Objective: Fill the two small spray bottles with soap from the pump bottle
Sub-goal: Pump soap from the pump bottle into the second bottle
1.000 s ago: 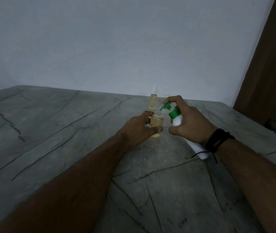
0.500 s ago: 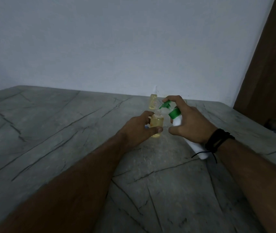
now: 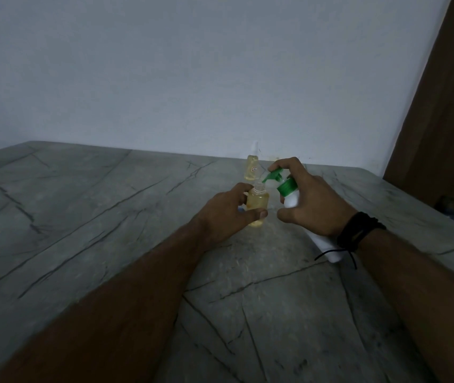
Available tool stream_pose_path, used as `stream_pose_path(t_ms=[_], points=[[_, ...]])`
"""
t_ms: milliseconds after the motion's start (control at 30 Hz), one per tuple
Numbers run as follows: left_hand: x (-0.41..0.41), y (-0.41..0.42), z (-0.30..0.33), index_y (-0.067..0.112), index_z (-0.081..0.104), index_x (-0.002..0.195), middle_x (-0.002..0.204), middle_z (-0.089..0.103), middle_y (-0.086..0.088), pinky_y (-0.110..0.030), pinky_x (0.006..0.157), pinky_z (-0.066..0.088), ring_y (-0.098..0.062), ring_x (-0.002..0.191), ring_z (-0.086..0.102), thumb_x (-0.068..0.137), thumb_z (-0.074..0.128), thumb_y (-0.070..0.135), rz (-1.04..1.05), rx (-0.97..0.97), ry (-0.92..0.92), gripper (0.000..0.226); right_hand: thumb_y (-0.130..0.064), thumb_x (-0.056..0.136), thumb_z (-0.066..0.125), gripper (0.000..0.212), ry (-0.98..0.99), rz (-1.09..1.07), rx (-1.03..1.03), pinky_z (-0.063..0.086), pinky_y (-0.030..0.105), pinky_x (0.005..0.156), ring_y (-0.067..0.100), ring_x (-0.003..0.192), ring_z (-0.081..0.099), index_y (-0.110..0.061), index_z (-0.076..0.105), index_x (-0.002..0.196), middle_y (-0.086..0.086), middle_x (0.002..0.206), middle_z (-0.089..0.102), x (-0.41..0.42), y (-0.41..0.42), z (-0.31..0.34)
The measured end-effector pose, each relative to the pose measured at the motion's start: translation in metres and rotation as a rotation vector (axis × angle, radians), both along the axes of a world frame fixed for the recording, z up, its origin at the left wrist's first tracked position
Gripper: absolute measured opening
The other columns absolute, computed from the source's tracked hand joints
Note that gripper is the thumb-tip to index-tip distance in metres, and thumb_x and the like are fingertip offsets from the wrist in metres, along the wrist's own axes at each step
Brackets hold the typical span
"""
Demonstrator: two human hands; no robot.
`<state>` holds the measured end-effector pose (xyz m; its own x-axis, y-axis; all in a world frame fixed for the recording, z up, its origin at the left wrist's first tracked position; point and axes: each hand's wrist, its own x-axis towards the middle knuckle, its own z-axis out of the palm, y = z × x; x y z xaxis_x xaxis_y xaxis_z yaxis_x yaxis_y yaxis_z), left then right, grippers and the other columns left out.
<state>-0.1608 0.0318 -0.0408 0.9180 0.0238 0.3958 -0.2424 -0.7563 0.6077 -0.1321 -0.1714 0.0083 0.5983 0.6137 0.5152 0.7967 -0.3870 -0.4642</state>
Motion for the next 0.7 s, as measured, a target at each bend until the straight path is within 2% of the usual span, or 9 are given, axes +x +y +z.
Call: stream_pose_path(t_ms=[233,400,700], points=[[0.0012,-0.0004,-0.0005,0.030,0.042,0.134,0.122,0.059,0.004,-0.009,0.066,0.031,-0.004,0.093,0.049,0.079,0.065,0.057,-0.002,-0.002,-0.009,0.065,-0.005,0.069,0.075,0.072,-0.004,0.018,0.013,0.047,0.024,0.057,0.013,0.064,0.060,-0.031,0.044,0.128,-0.003,0.077,0.064,0.0009,-0.0007,-0.0006],[0.0022,0.0004,-0.0011,0.029,0.041,0.134,0.123,0.058,0.002,-0.019,0.073,0.036,-0.007,0.098,0.050,0.080,0.065,0.057,-0.004,-0.003,0.006,0.066,-0.006,0.069,0.075,0.072,-0.002,0.015,0.011,0.046,0.020,0.056,0.011,0.064,0.060,-0.033,0.043,0.128,-0.003,0.077,0.064,0.0010,-0.0006,-0.0009],[0.0031,0.0000,-0.0008,0.029,0.040,0.136,0.126,0.058,0.001,-0.019,0.074,0.036,-0.007,0.098,0.050,0.079,0.066,0.057,-0.001,0.001,0.011,0.068,-0.006,0.069,0.075,0.071,0.005,0.015,0.005,0.048,0.026,0.058,0.012,0.064,0.061,-0.033,0.044,0.127,-0.004,0.077,0.064,0.0014,-0.0002,-0.0009]])
